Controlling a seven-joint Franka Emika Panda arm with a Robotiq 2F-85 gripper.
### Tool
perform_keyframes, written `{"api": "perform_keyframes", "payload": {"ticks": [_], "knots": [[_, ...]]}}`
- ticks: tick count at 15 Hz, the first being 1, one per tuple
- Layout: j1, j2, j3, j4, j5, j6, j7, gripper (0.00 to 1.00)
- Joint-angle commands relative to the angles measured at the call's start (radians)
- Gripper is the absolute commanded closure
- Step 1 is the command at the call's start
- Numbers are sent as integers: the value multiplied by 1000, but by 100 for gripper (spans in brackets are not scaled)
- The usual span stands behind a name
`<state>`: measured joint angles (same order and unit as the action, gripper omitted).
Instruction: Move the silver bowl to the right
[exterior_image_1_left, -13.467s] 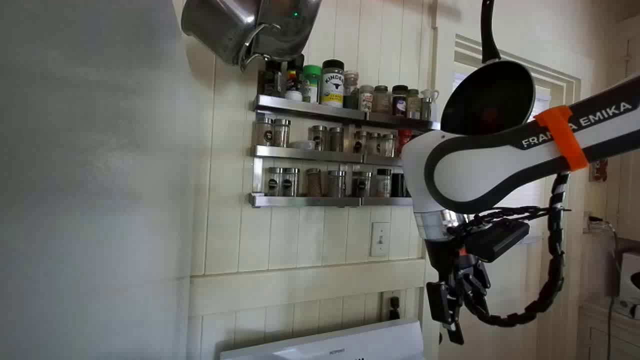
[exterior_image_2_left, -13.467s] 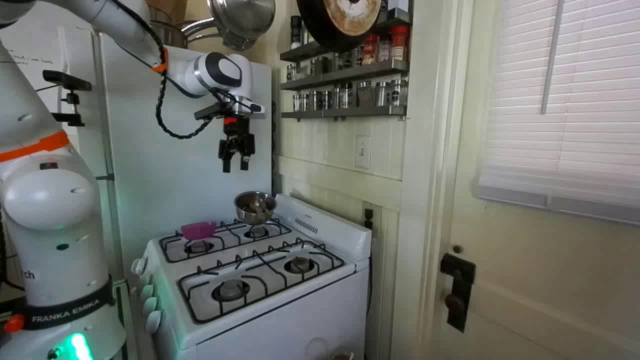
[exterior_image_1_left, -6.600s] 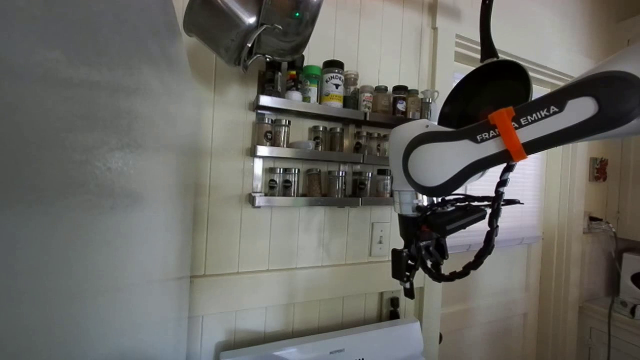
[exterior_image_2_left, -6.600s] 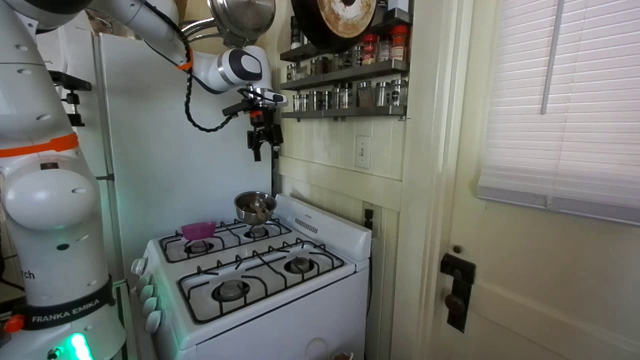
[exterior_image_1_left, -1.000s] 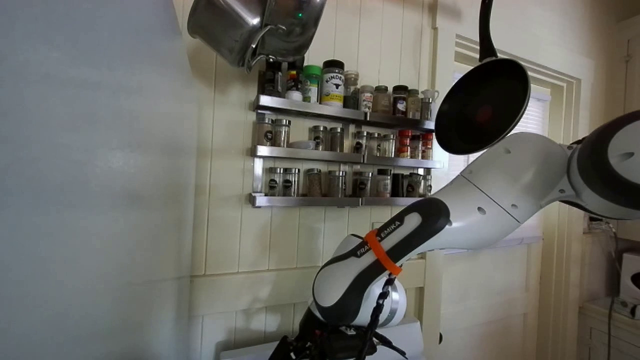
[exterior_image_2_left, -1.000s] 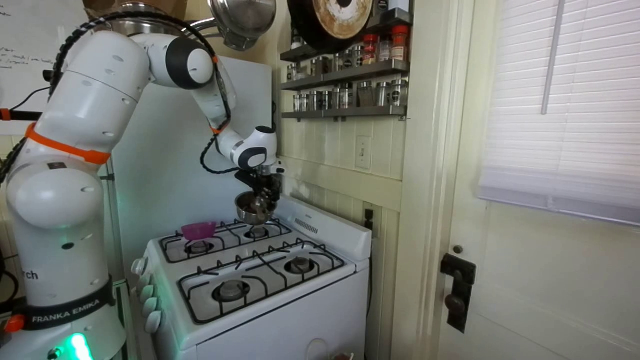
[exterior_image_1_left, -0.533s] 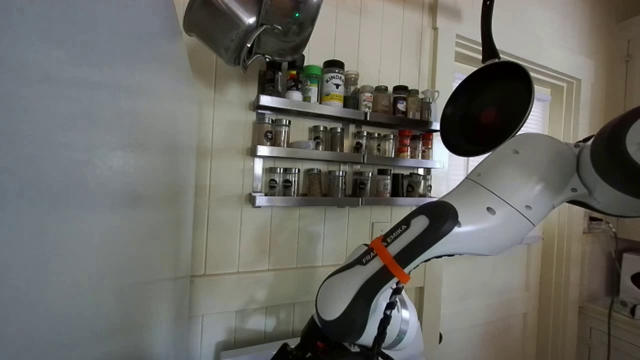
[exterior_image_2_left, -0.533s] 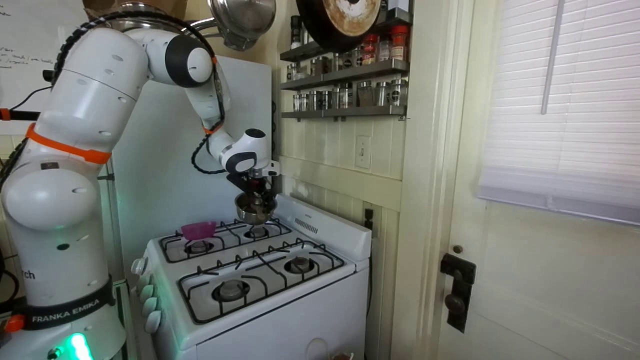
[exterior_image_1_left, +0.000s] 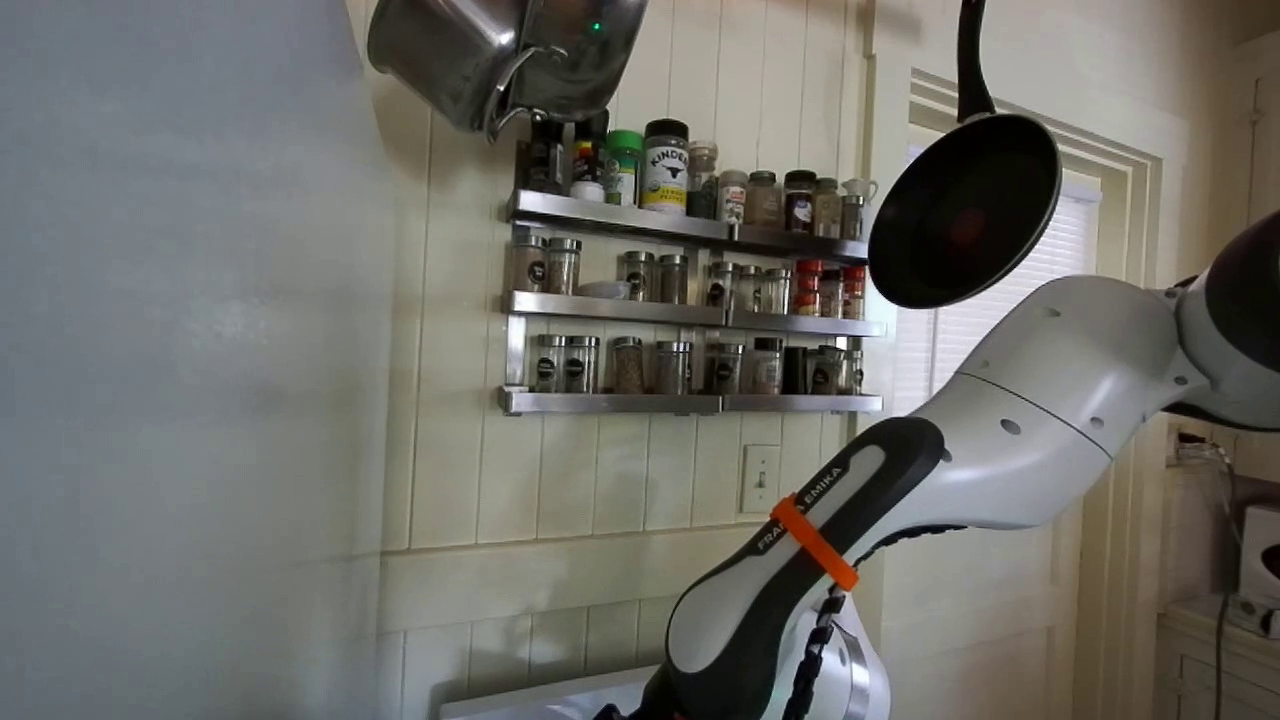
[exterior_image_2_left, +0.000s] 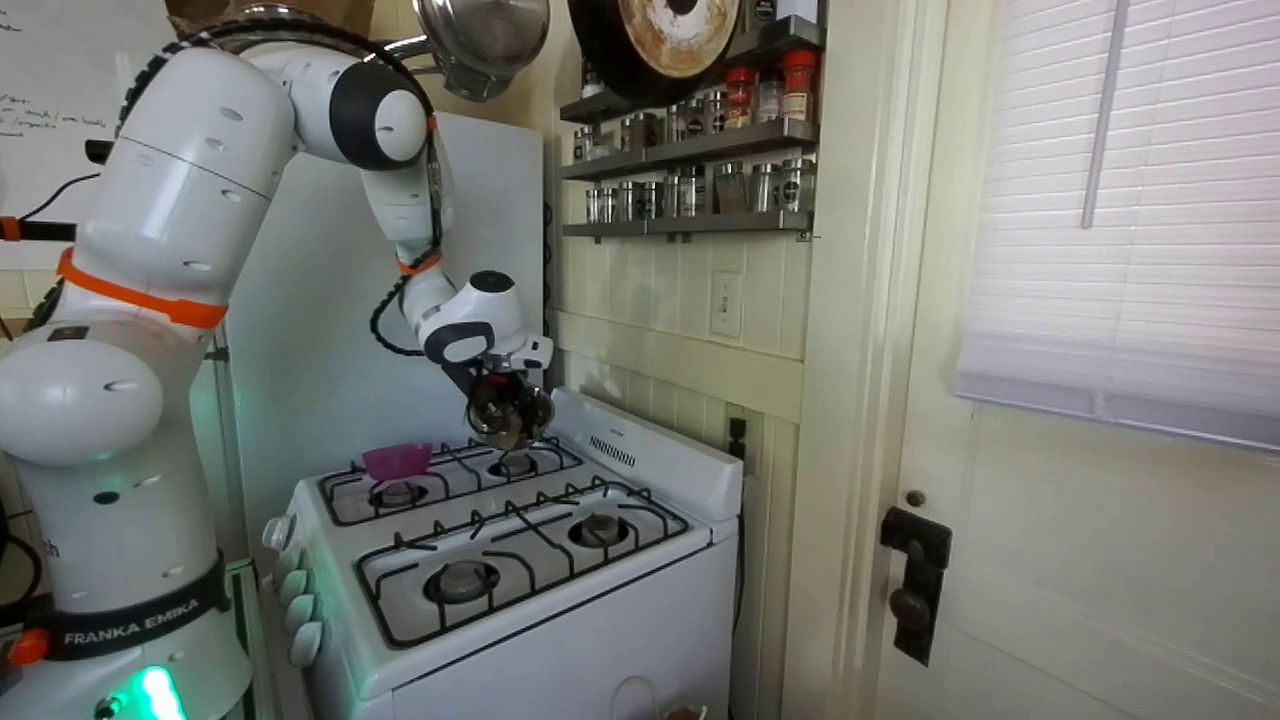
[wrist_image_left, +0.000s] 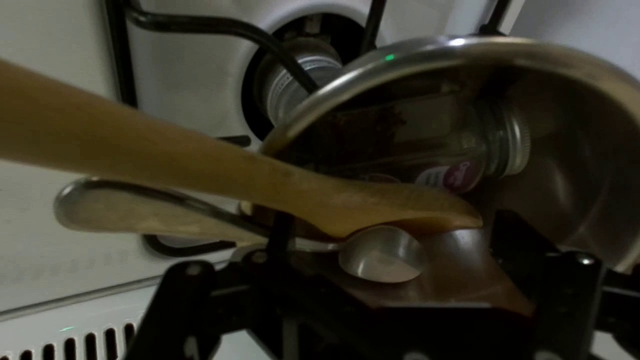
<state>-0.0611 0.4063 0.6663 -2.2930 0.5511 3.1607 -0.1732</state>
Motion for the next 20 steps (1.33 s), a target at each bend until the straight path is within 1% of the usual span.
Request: {"api": "perform_keyframes", "payload": {"ticks": [1,4,6,8,10,12,14,15,17,20], "knots": [[-3,0,3,0,2,0,0,0],[-4,0,5,0,5,0,0,0],[-73,15,85,21,25,25,-31,0],[-124,-6,139,29,29,48,-37,0],[-161,-14,170,36,19,82,-31,0],[-186,-28,162,26,13,67,-23,0],[-234,-20,172,19,14,34,-26,0],[-247,-18,167,12,15,25,-23,0],[-288,1,182,6,19,18,-22,0],[-320,57,194,11,13,-13,-22,0]]}}
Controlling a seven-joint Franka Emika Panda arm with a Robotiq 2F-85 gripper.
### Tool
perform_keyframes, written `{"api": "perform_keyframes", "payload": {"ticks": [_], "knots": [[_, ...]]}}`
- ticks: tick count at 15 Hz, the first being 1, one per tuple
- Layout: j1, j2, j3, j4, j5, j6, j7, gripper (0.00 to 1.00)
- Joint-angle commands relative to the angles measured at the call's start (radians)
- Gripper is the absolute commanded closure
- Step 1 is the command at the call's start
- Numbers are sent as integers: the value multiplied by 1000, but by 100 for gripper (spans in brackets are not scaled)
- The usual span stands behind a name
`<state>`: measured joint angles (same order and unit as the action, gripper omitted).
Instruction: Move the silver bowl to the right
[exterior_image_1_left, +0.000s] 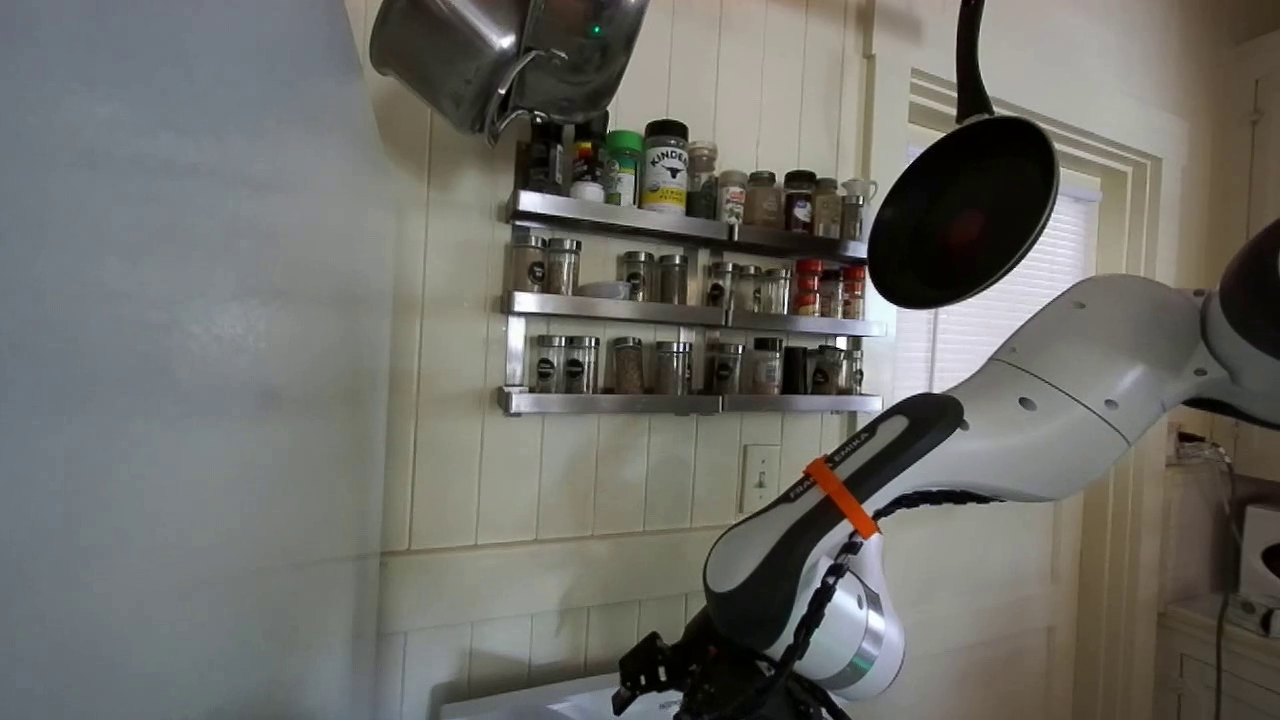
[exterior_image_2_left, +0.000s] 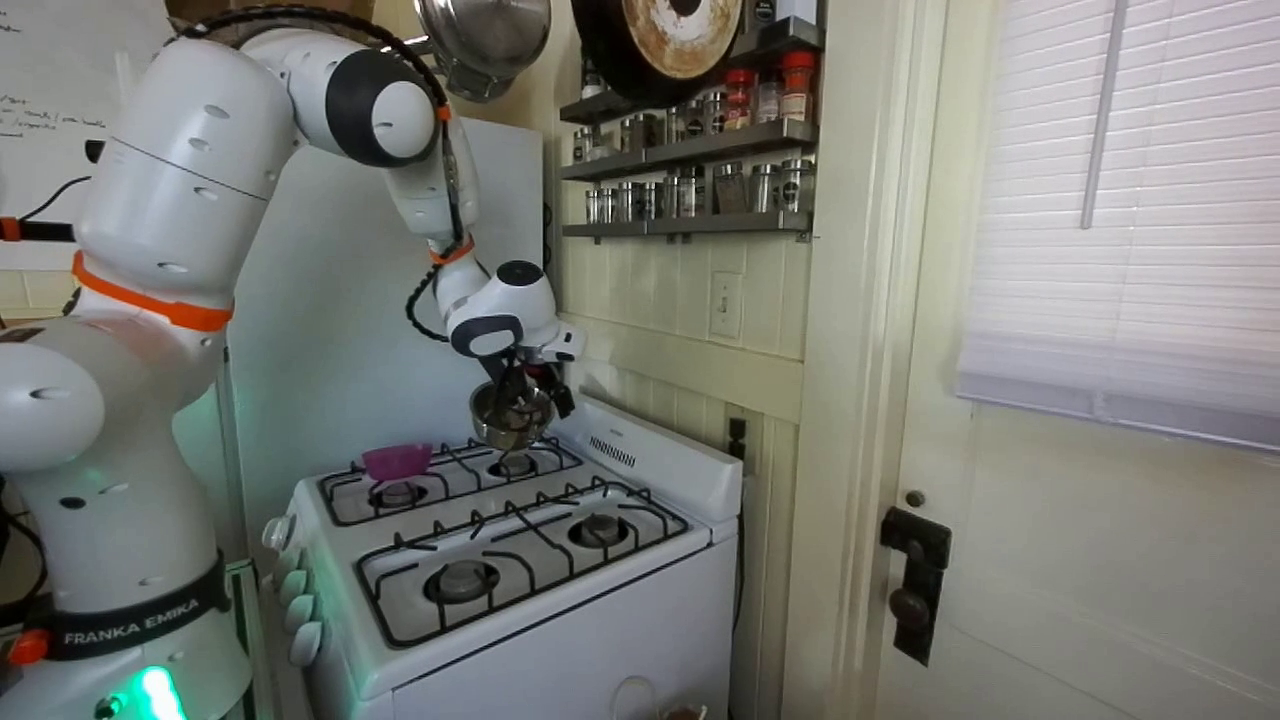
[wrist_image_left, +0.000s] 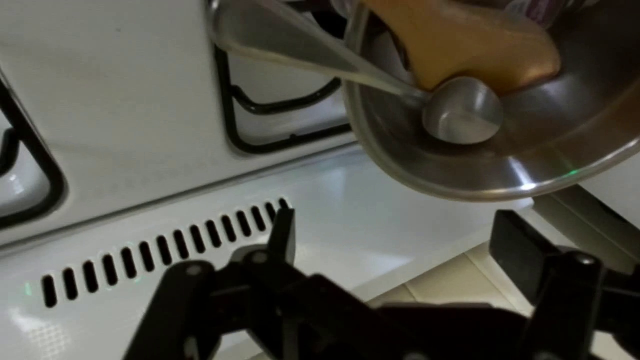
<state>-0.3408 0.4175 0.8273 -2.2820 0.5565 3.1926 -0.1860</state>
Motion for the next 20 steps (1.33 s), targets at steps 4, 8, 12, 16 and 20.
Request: {"api": "perform_keyframes", "payload": {"ticks": [4,8,12,16,20], "knots": [[-48,122,39,16,0,-95,-16,0],[-65,196,44,22,-96,-74,42,0],[-95,257,73,39,-155,-49,60,0],[-87,283,69,63,-194,-67,101,43],[-81,284,65,72,-210,-70,131,73]]}}
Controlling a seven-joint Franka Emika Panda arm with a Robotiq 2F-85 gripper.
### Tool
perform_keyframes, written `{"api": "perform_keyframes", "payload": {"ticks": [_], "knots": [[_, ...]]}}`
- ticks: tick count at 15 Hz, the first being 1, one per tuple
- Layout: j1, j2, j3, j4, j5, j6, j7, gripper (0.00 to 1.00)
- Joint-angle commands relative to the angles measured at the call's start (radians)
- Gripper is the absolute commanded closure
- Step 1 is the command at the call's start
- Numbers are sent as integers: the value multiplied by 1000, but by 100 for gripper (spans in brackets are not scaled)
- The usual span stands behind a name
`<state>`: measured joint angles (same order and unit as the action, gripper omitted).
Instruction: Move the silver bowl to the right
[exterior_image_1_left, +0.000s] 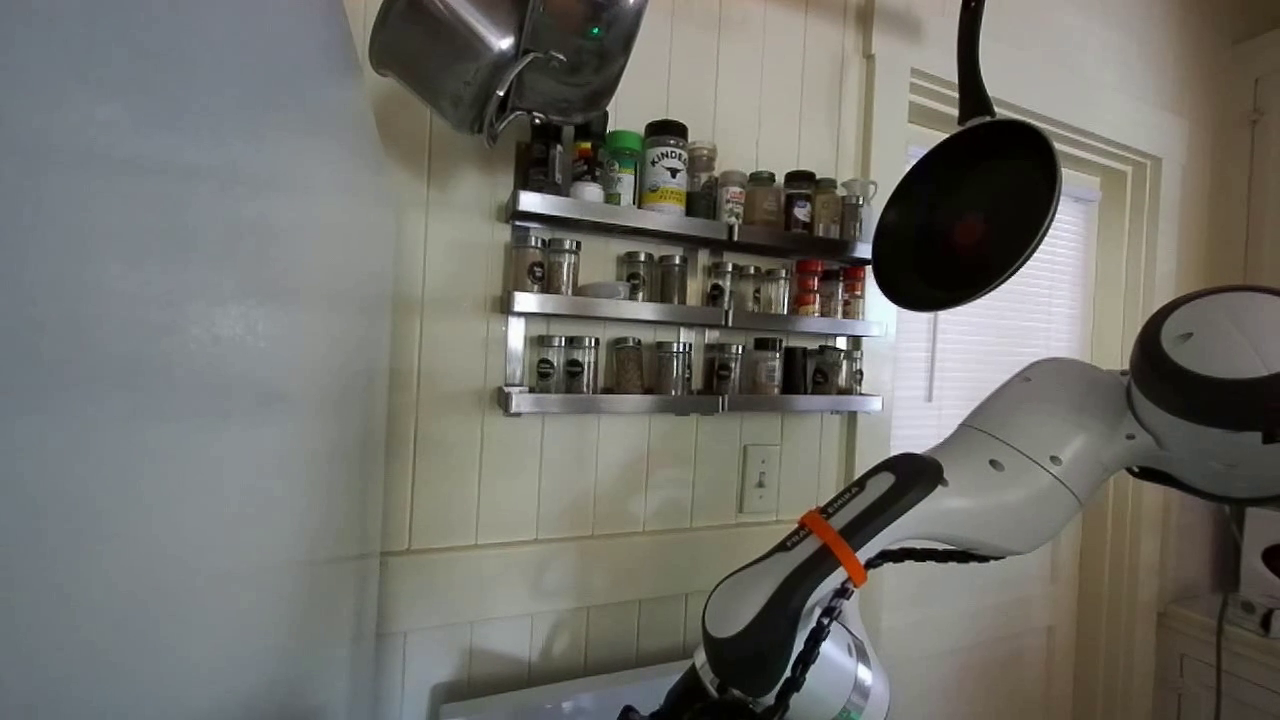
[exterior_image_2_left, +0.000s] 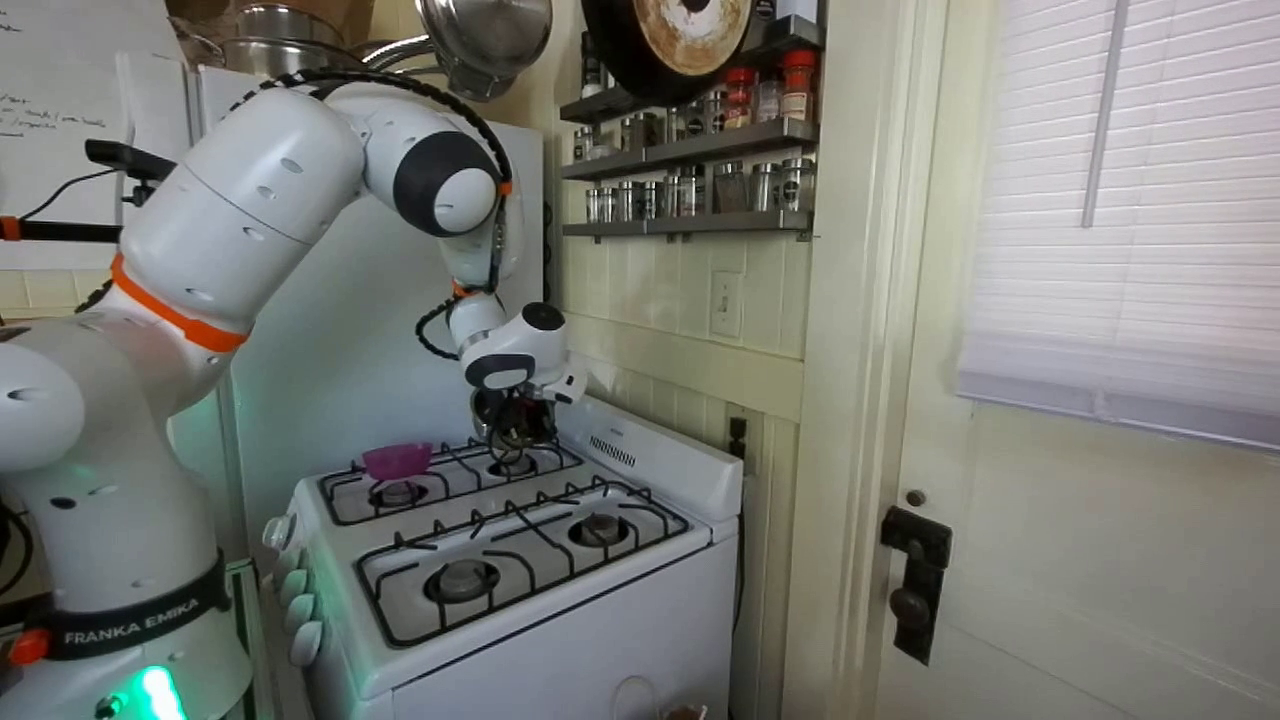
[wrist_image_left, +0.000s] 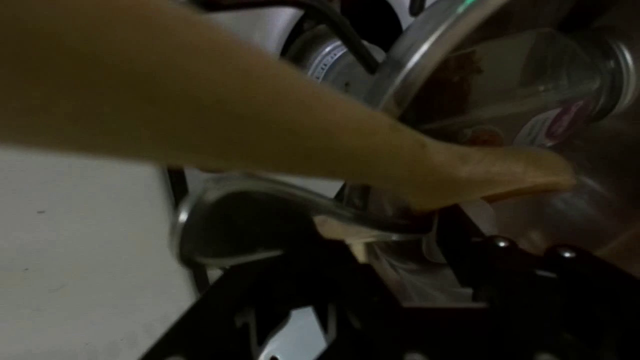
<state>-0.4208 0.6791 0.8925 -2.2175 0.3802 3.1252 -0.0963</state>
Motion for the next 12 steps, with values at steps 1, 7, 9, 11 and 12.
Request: {"api": "perform_keyframes", "payload": {"ticks": [1,7,9,11,12], "knots": [[-1,20,-1,8,-34,-4,46,81],[20,-58,-25,-16,-24,-17,97,97],[27,-89,-31,-24,-24,-25,106,96],[51,-150,-60,-37,-27,-58,121,96],[70,-182,-83,-42,-27,-81,129,96]]}}
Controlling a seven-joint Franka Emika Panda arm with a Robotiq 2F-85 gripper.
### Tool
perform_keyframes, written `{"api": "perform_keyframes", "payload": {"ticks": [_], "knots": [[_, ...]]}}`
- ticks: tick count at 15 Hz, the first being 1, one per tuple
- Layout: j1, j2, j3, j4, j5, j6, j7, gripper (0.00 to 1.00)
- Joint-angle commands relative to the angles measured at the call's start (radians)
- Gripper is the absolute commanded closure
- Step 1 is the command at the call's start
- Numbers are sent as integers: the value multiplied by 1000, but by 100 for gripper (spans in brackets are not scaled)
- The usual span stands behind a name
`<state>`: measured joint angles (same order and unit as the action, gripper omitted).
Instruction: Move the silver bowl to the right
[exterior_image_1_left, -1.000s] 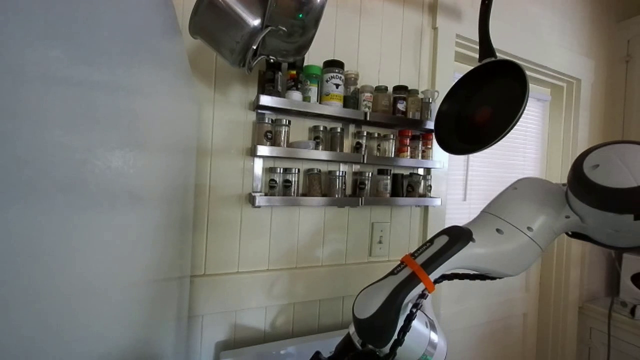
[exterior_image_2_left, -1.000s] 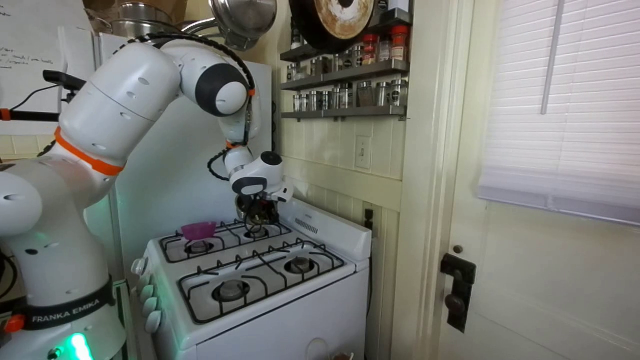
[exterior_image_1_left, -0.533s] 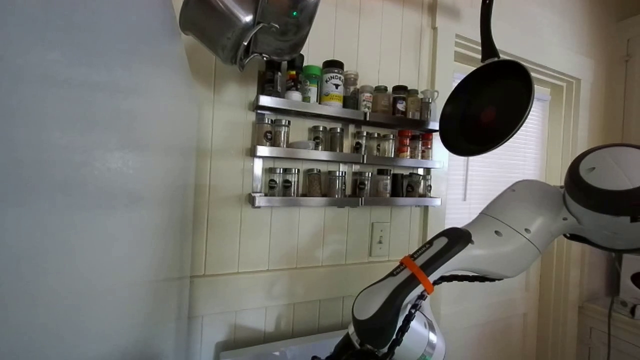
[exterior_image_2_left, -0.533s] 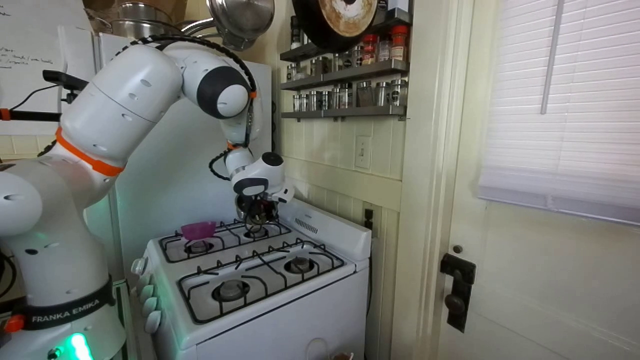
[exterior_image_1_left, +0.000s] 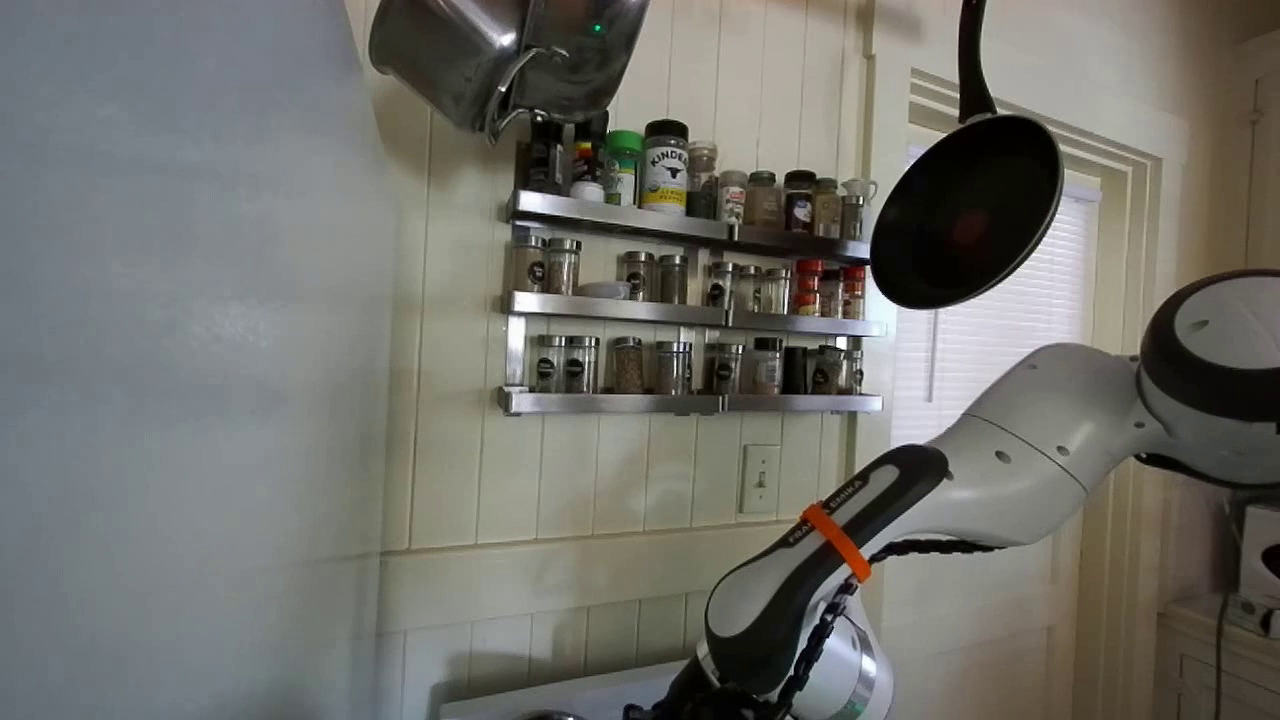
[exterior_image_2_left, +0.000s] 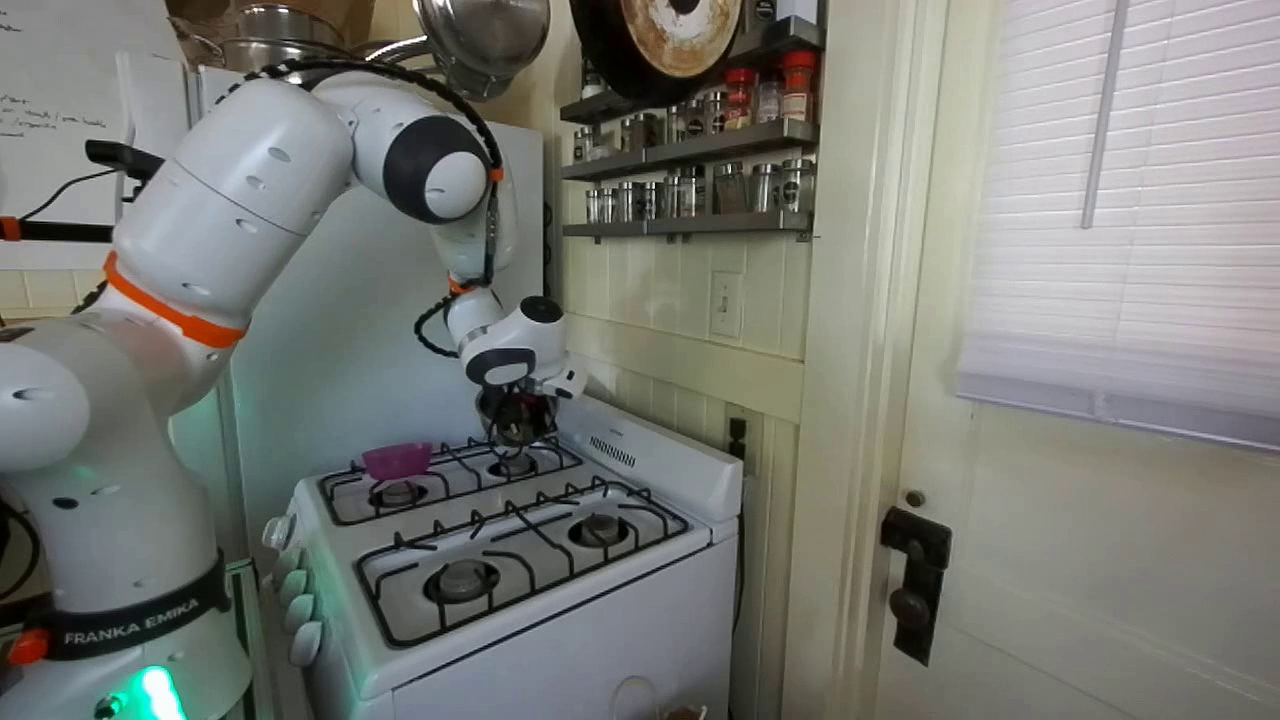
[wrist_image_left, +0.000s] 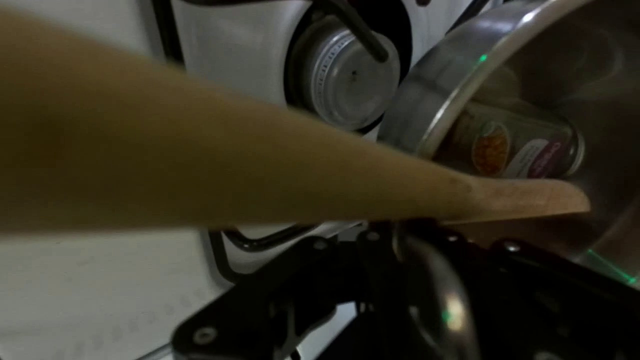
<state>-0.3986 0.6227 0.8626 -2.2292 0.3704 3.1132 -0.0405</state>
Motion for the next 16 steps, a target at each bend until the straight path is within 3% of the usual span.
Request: {"api": "perform_keyframes", "payload": {"ticks": [1,5,8,12,16], "knots": [[72,-167,-83,-37,-16,-99,81,96],[146,-302,-180,-42,5,-194,82,96],[236,-413,-306,-49,-10,-289,102,96],[402,-542,-534,-80,-133,-428,193,96],[481,-609,-623,-114,-219,-530,254,96]]}}
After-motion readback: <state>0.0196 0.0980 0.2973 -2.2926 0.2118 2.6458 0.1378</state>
